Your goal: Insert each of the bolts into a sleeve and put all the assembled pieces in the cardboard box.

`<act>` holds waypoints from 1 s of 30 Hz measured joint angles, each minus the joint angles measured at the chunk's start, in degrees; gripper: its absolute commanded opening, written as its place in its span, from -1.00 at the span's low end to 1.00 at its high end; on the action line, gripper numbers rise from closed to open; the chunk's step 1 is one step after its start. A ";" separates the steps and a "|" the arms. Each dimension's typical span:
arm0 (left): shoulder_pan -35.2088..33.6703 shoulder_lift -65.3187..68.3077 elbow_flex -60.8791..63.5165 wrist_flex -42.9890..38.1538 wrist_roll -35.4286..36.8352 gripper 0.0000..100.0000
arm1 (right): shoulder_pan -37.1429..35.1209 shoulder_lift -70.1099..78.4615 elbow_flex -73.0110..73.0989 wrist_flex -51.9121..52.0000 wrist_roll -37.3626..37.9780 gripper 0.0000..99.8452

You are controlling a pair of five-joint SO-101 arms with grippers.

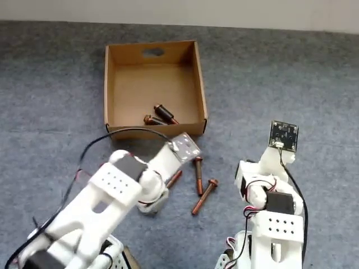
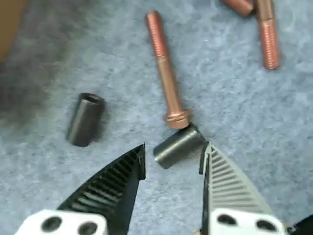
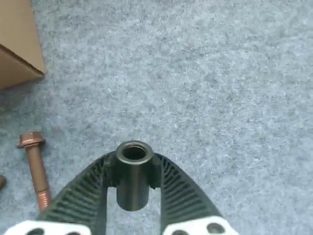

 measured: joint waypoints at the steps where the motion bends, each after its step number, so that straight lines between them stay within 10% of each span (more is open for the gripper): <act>1: 0.70 2.02 0.00 -1.41 0.62 -0.61 | 0.00 0.00 0.00 0.00 0.00 -0.99; 21: 1.58 18.99 -0.62 -17.32 1.49 -0.62 | 0.00 0.00 0.00 0.00 0.00 -0.99; 30: 2.20 19.69 -0.70 -17.58 1.67 -0.95 | 0.00 0.00 0.00 0.00 0.00 -0.99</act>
